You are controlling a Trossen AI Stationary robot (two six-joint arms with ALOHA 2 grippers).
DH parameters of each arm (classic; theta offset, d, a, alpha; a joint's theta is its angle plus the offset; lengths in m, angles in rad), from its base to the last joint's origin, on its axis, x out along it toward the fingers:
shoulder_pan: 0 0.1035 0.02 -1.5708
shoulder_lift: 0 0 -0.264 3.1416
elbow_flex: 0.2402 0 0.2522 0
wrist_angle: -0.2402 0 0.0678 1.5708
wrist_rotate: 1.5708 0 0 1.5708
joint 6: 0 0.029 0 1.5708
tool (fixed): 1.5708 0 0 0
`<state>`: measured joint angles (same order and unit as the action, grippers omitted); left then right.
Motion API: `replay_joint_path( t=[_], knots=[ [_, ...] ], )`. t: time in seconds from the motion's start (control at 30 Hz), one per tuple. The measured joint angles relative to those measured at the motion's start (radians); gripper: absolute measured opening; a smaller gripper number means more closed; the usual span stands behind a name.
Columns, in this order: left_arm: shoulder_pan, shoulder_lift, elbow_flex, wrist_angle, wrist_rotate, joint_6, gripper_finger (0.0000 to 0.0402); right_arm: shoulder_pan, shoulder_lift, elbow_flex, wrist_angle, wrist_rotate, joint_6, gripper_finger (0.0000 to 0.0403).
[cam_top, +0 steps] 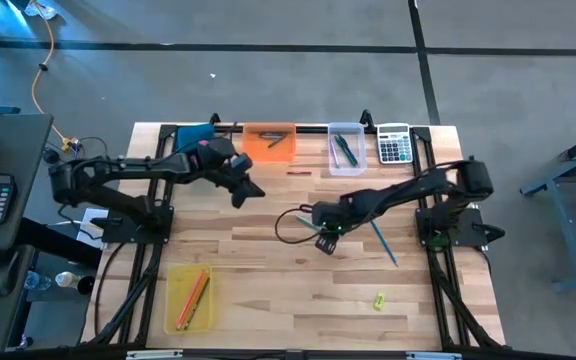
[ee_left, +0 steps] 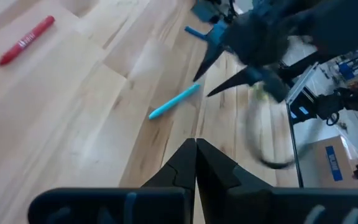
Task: Sort crayons/erasers/pens/pencils in bins
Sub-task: Put the light blue pen into the transparent bin
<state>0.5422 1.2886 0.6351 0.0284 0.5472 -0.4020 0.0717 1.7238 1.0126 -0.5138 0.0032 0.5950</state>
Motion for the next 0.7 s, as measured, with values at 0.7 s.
replay_joint_path(
  t=[0.7],
  knots=[
    [0.023, -0.067, -0.021, -0.046, -0.008, 0.05, 0.0, -0.051, 0.017, 0.0, 0.025, -0.069, 0.055, 0.0012]
  ],
)
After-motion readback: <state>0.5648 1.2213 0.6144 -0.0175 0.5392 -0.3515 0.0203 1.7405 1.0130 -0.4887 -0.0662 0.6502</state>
